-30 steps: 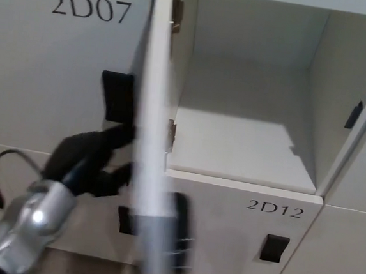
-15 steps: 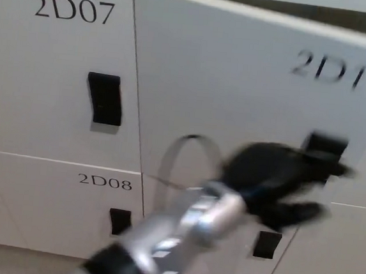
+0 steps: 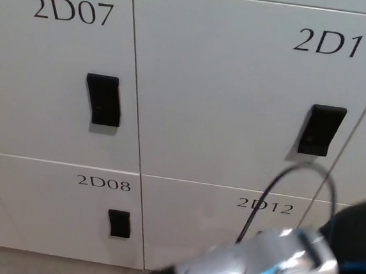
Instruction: The robot uses its left hand to push the door of an open cabinet towards the right and closes it
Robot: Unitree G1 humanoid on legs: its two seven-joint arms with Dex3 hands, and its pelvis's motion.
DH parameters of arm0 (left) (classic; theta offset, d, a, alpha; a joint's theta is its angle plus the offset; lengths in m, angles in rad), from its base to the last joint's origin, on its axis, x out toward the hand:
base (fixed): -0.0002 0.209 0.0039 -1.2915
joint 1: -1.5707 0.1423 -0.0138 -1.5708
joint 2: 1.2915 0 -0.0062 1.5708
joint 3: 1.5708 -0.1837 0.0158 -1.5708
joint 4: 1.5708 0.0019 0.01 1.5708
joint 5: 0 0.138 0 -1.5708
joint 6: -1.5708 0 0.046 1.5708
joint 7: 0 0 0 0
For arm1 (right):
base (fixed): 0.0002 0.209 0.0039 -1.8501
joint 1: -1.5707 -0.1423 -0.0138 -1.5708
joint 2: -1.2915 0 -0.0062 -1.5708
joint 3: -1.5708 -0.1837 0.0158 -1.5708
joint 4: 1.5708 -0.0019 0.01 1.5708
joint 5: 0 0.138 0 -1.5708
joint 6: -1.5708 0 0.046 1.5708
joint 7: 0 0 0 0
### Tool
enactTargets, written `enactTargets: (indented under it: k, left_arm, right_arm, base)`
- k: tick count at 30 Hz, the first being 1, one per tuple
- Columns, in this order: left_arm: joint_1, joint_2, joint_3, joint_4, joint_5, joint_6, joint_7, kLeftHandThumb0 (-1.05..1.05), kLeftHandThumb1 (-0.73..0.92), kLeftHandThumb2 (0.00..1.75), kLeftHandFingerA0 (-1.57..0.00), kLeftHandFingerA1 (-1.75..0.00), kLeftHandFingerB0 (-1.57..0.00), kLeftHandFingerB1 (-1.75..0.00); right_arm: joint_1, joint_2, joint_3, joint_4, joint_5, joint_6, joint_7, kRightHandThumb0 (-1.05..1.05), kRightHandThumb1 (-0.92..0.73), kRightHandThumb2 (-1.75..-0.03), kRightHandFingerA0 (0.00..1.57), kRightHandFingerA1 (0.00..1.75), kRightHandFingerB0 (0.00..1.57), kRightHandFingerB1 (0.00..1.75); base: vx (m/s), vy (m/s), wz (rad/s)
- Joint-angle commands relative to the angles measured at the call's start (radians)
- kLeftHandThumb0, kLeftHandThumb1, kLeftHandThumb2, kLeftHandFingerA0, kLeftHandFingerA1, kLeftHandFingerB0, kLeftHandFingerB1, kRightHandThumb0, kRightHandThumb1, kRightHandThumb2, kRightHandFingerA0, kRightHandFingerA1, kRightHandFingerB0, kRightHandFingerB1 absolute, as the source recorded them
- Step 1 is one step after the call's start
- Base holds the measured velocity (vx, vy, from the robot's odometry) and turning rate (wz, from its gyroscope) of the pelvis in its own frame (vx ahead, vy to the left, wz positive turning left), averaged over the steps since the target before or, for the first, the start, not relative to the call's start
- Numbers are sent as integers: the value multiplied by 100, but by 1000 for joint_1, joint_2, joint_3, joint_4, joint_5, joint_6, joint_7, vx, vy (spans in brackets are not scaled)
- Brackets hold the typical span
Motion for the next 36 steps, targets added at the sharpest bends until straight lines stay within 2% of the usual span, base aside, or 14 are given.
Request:
enactTargets:
  k: [1, 7, 8, 9, 10, 11, 12, 13, 14, 16, 18, 19, 33, 36]
  left_arm:
    - [83, 84, 16, -51, 0, 16, -81, -48, 92, 107, -1, -19, 0, -17]
    - [248, 304, 118, -129, -4, -3, -68, -70, 90, 96, -1, -23, 0, -21]
    - [289, 349, 141, -128, -25, -17, -67, -63, 92, 68, -42, -35, -31, -30]
    - [322, 382, 160, -129, -40, -28, -66, -63, 92, 68, -42, -35, -31, -30]
    - [355, 411, 176, -134, -53, -36, -65, -62, 91, 68, -45, -35, -34, -31]
    - [382, 431, 189, -141, -60, -43, -66, -62, 91, 68, -45, -35, -34, -31]
    - [416, 454, 210, -123, -71, -77, -27, -61, 71, 100, -45, -56, -33, -49]
    - [441, 470, 226, -109, -78, -102, 1, -61, 71, 100, -45, -56, -33, -49]
    - [470, 491, 245, -103, -82, -120, 23, -59, 86, 66, -49, -41, -38, -34]
    - [533, 530, 299, -109, -101, -125, 32, -58, 84, 66, -47, -41, -39, -33]
    - [585, 560, 348, -95, -108, -126, 55, -60, 70, 99, -43, -58, -33, -49]
    - [600, 567, 370, -75, -107, -144, 68, -56, 84, 66, -50, -46, -40, -33]
    - [738, 621, 693, 253, -244, -325, 208, -51, 76, 64, -60, -45, -49, -38]
    - [737, 619, 784, 427, -274, -395, 310, -49, 75, 63, -63, -72, -62, -41]
  right_arm:
    - [17, -24, 0, 2, -3, -23, -3, -57, -78, -65, 50, 42, 45, 38]
    - [3, -23, -7, 4, 3, -22, 3, -57, -78, -65, 50, 42, 45, 38]
    - [3, -6, -16, 9, -3, 10, -124, -69, -56, -58, 77, 43, 71, 41]
    - [3, 6, -24, 13, -7, 35, -219, -69, -56, -58, 77, 43, 71, 41]
    - [10, 5, -25, 13, -2, 26, -187, -56, -61, -95, 40, 54, 31, 48]
    - [18, -2, -23, 12, 6, 4, -100, -56, -61, -95, 40, 54, 31, 48]
    - [12, -13, -24, 12, 23, -4, 30, -45, -92, -86, 5, 37, 4, 29]
    - [7, -20, -25, 13, 33, -6, 108, -45, -92, -86, 5, 37, 4, 29]
    - [-1, -17, -24, 14, 29, 8, 85, -50, -66, -96, 37, 53, 32, 50]
    - [-10, -11, -12, 12, 3, 32, -2, -49, -66, -98, 38, 55, 29, 49]
    - [-6, -11, -15, 11, 5, 21, 2, -52, -67, -98, 37, 54, 31, 49]
    - [-6, -11, -14, 9, 4, 20, 1, -51, -67, -98, 37, 54, 32, 50]
    - [-8, -13, 0, 11, -8, 33, -4, -51, -67, -99, 38, 54, 31, 49]
    - [-6, -5, -7, 12, 1, 31, -5, -50, -67, -98, 38, 54, 32, 50]
  base:
    - [0, 0, 0]
    - [0, 0, 0]
    - [0, 0, 0]
    - [0, 0, 0]
    - [0, 0, 0]
    - [0, 0, 0]
    - [0, 0, 0]
    - [0, 0, 0]
    - [0, 0, 0]
    - [0, 0, 0]
    - [0, 0, 0]
    - [0, 0, 0]
    - [0, 0, 0]
    - [0, 0, 0]
